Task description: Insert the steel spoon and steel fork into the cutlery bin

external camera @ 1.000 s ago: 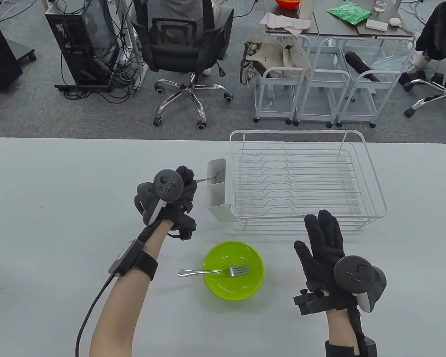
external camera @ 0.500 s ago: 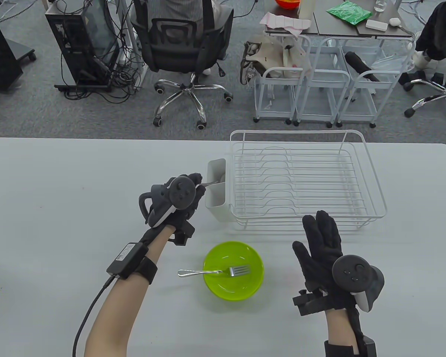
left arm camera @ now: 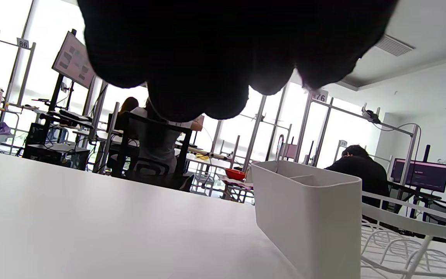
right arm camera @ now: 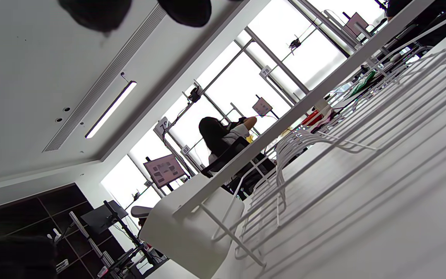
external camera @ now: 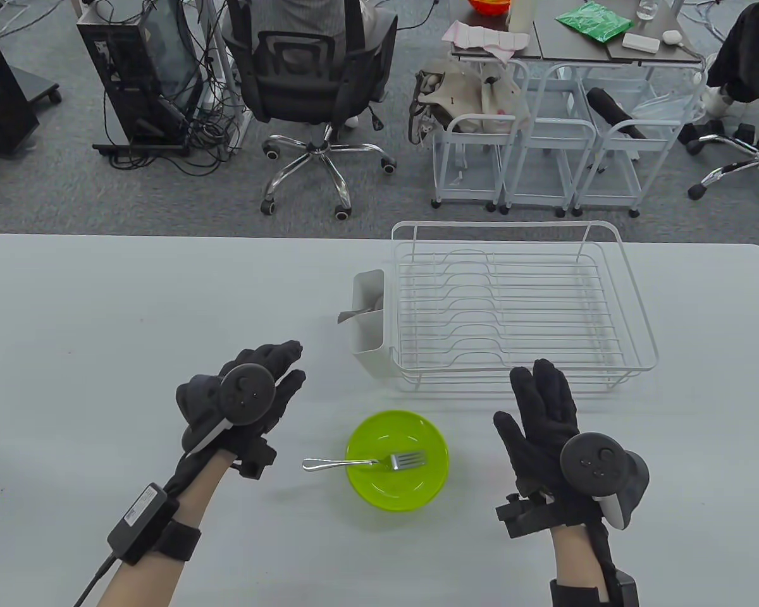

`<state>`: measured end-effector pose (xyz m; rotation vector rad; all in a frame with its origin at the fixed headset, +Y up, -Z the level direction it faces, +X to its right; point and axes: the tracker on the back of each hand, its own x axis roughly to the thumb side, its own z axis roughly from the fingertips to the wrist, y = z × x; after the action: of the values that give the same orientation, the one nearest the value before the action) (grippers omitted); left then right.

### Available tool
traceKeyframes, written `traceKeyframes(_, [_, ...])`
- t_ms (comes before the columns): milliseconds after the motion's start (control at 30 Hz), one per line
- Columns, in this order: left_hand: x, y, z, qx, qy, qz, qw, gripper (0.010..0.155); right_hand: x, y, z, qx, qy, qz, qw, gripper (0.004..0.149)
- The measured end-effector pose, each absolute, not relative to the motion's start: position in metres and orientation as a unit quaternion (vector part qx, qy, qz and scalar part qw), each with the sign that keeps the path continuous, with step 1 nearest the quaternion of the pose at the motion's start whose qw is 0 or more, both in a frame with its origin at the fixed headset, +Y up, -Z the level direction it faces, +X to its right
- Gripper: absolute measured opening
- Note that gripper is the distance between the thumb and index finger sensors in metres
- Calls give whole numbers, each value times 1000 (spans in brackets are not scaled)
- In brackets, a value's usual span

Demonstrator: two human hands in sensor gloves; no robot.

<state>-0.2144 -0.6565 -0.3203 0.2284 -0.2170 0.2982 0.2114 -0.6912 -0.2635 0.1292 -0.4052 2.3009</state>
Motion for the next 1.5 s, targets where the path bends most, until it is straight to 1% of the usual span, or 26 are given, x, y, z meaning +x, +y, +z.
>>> traceKeyframes(133, [-223,-675,-295,101,-119,181,971,51,211,-691,-263,51,-159,906,389,70])
traceKeyframes(267, [-225,-690,-279,82,-142,215,963,53,209,-693,-264,52,-155,908,387,70])
traceKeyframes(300, [-224,-692,-275,73,-159,218,960,53,208,-694,-265,53,-152,909,385,70])
traceKeyframes(367, [-222,-695,-268,89,-188,231,951,51,207,-696,-266,52,-145,911,382,70])
traceKeyframes(433, [-219,-698,-262,87,-207,233,946,50,205,-698,-267,52,-139,913,380,70])
traceKeyframes(500, [-215,-702,-260,79,-220,214,948,51,205,-700,-267,52,-135,915,377,70])
traceKeyframes(667, [-200,-713,-256,72,-257,109,958,55,204,-700,-267,50,-133,916,375,70])
traceKeyframes(800, [-191,-723,-253,72,-277,43,957,58,205,-700,-267,47,-133,915,378,70])
traceKeyframes(900, [-188,-728,-253,71,-282,30,956,58,205,-700,-267,47,-132,915,377,70])
traceKeyframes(1000, [-184,-729,-251,98,-278,22,955,57,205,-701,-267,47,-131,916,377,70])
traceKeyframes(1133, [-181,-730,-249,111,-285,13,952,53,206,-700,-267,46,-131,916,377,70])
traceKeyframes(1300, [-182,-729,-249,113,-286,35,951,49,206,-700,-267,46,-132,916,377,70])
traceKeyframes(1367, [-184,-728,-248,126,-283,59,949,45,206,-700,-267,45,-132,915,378,70])
traceKeyframes(1500, [-186,-726,-249,139,-270,74,950,44,206,-700,-267,46,-133,916,377,70])
